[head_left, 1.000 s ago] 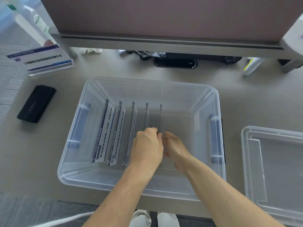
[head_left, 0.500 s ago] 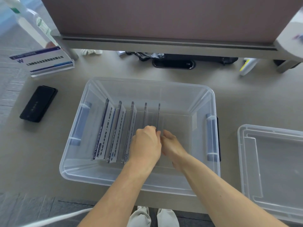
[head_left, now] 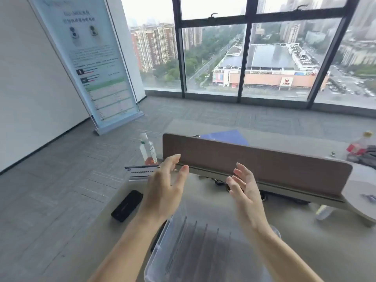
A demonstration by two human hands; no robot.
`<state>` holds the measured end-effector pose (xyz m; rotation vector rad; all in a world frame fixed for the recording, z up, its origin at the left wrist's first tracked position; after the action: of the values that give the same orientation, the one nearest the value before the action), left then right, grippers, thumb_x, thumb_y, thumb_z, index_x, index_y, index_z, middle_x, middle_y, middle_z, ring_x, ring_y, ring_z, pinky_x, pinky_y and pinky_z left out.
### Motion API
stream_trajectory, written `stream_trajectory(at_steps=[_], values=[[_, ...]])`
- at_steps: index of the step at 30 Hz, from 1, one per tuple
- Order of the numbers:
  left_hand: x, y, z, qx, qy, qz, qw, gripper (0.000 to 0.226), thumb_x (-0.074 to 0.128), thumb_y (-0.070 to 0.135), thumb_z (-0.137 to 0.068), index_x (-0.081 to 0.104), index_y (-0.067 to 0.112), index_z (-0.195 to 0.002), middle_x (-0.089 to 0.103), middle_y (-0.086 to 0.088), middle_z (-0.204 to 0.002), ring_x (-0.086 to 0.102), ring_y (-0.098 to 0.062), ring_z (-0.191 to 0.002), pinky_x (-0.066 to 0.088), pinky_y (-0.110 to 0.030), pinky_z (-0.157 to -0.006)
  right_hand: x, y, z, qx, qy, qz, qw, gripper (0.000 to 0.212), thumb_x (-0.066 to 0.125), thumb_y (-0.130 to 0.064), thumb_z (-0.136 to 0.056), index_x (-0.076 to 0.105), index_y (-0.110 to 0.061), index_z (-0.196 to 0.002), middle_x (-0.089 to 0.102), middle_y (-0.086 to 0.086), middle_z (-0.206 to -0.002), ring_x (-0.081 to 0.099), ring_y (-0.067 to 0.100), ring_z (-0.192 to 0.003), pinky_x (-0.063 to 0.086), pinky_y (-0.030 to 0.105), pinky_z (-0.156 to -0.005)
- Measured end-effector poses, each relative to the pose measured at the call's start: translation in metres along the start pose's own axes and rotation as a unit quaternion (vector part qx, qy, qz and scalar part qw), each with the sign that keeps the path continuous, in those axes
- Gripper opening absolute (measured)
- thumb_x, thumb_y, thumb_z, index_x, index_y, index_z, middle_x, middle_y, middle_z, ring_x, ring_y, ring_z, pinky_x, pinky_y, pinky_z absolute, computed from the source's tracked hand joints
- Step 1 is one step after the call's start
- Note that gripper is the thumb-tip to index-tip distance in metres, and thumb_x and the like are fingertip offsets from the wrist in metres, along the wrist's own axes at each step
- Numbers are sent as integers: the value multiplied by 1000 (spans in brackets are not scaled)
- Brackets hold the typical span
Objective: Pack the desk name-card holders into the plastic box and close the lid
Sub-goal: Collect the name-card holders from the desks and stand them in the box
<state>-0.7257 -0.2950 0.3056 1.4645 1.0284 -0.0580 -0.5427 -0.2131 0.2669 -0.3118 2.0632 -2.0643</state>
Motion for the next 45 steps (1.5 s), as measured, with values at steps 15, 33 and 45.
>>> stream_trajectory(at_steps=[15, 33, 45], values=[[-151, -176, -116, -109, 70, 71, 989, 49, 51, 48, -104, 55, 23, -146, 59, 3, -150, 54, -8, -132, 38, -27, -110, 216, 8, -89, -55, -71, 52, 995, 46, 58, -22, -100, 45, -32, -142, 52, -8, -141, 51, 5, -130, 40, 10, -91], [-93, -440, -248, -362, -16, 201, 910, 56, 60, 31, -101, 43, 21, -154, 48, -3, -157, 49, -23, -141, 43, -53, -117, 352, 193, -226, 209, -18, 153, 966, 54, 70, -24, -93, 48, -22, -143, 52, 1, -144, 54, 21, -124, 44, 34, -100], [-5, -540, -287, -368, -31, 128, 920, 39, 68, 23, -99, 60, 16, -136, 60, -4, -144, 57, -16, -115, 41, -31, -93, 393, 319, -287, 236, 15, 146, 960, 51, 61, -24, -99, 43, -23, -147, 49, -6, -146, 55, 13, -116, 42, 23, -83]])
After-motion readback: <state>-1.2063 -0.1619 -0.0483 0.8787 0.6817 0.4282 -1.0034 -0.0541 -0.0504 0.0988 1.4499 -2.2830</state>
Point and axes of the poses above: each hand's wrist, its own z-axis away from the middle knuckle, its own x-axis out of the palm, y = z × x, the point moved 2 cm from there along -z, towards the middle knuckle
